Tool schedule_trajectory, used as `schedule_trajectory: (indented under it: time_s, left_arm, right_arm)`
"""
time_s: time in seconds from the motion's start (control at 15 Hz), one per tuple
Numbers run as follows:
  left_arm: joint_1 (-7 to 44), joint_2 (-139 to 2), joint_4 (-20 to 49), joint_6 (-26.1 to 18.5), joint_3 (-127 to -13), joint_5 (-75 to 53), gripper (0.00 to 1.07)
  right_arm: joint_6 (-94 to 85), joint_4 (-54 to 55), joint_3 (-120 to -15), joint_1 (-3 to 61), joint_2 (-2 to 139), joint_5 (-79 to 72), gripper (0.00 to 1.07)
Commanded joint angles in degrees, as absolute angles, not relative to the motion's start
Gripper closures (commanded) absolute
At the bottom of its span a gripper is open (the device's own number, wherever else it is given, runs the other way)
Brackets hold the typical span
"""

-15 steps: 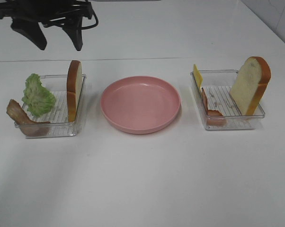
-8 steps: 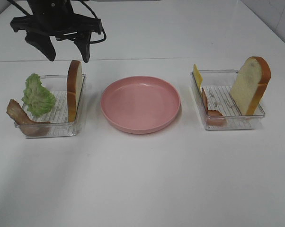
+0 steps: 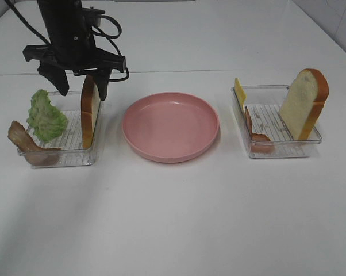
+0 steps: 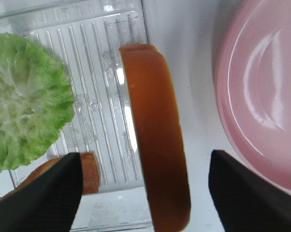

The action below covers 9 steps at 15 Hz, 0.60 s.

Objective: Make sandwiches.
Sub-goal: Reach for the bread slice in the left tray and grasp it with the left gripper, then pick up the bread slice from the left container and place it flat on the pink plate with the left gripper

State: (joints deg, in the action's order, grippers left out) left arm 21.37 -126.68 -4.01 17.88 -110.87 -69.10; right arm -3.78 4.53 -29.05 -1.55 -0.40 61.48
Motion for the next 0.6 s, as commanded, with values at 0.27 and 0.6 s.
schedule_trajectory:
  time_s: [0.27,0.6]
  left_arm:
    - [21.6,-127.0,-4.4,18.4,-111.4,-68.2,0.84]
    - [21.6,-126.3,-3.8,17.7,-118.5,-73.8,1.07]
  right_arm:
    - [-4.1,4.7,-28.9,-1.9,-1.1,60.8,0.32]
    - [-4.1,4.7,-28.9,-1.9,-1.1,60.8,0.32]
